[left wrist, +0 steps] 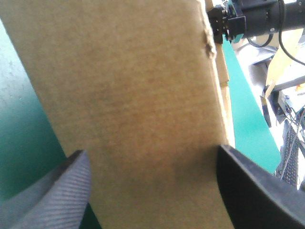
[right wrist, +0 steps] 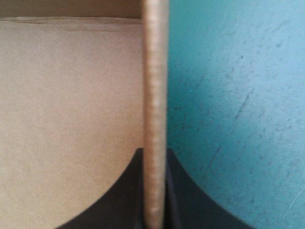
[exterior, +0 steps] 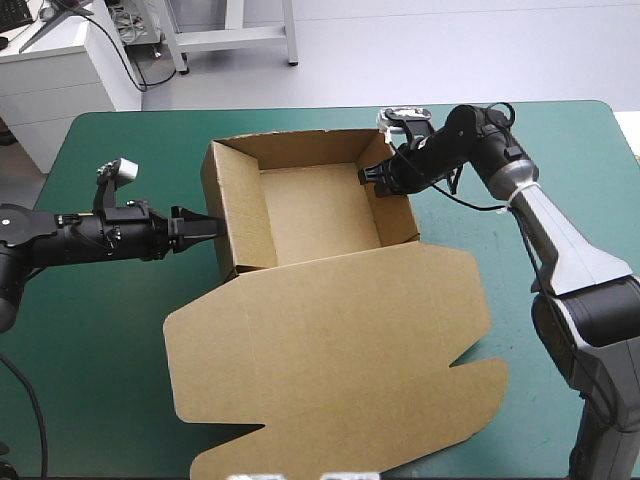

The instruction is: Fold the box

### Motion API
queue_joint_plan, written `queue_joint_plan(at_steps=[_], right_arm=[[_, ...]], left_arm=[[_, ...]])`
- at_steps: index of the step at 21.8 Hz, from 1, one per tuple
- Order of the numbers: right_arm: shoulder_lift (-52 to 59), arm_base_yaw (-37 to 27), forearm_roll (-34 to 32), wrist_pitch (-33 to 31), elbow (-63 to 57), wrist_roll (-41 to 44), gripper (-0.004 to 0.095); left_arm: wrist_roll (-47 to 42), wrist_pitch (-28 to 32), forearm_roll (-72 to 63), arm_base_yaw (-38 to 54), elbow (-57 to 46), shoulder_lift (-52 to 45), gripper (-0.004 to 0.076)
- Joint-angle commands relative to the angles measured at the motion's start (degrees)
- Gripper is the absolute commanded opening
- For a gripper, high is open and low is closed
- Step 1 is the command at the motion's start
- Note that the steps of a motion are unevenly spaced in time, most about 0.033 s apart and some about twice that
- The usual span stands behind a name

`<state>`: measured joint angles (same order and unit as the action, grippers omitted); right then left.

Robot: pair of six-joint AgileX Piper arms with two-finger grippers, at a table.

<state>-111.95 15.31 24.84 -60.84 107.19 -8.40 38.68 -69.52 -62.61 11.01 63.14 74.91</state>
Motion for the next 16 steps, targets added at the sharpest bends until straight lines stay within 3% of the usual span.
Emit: queue_joint_plan(at_steps=[1, 11, 16], right_arm=[[2.4, 0.2, 3.3, 1.3, 1.4, 1.1, -0.0011], [1.7, 4.7, 2.5, 1.6, 1.4, 1.9, -0.0003], [1.7, 11.9, -6.0, 3.0, 3.6, 4.8, 0.0004]], left_arm=[[0.1, -4.9, -4.3, -0.8, 1.5, -1.7, 0.0529], [-2.6, -4.9, 2.5, -0.8, 1.5, -1.6, 0.0529], [-9.3, -2.3, 12.5, -0.8, 1.5, -1.6, 0.0528]])
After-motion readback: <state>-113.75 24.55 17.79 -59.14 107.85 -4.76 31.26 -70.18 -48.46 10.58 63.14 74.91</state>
